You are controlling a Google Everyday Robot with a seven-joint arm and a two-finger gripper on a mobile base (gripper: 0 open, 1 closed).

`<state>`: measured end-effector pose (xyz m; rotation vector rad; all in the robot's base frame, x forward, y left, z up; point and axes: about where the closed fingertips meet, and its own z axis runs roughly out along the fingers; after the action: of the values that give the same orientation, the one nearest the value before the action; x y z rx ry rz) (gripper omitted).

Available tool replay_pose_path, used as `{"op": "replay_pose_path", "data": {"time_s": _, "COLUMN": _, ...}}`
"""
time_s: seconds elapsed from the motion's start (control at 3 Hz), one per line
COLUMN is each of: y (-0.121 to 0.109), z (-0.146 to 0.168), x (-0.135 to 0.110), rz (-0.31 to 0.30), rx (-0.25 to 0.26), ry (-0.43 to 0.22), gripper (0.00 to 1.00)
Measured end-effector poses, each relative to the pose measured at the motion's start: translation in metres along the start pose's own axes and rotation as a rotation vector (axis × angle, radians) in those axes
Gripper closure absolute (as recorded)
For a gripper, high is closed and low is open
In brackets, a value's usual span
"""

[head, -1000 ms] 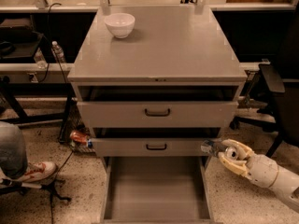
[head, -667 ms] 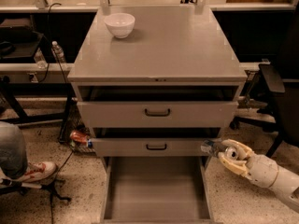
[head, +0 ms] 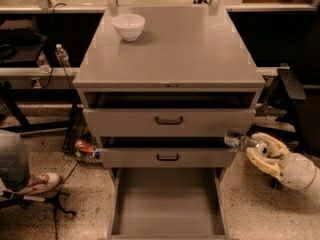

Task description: Pick redbull can from bottom drawer and place on counter

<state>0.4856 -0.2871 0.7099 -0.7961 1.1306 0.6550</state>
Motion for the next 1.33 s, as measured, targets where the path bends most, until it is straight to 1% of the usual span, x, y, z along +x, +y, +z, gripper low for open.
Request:
{"op": "replay_pose_path", "data": {"time_s": 0.33, "y": -0.016, "z": 0.007, "x": -0.042, "rz": -0.056, "rx": 0.004, "ry": -0.07, "gripper": 1.0}}
{"op": "replay_pose_path", "data": {"time_s": 0.67, "y": -0.027, "z": 0.019, "x": -0.075, "rz": -0.121, "rx": -0.015, "ry": -0.105, "gripper": 1.0}}
{"op": "replay_pose_path", "data": {"time_s": 1.0, "y": -0.036, "z": 0.031, "x": -0.111, "rz": -0.194, "rx": -0.05, "ry": -0.128, "gripper": 1.0}}
{"op": "replay_pose_path", "data": {"time_s": 1.33, "y": -0.036, "z": 0.031, "x": -0.111, "rz": -0.194, "rx": -0.05, "ry": -0.128, "gripper": 1.0}}
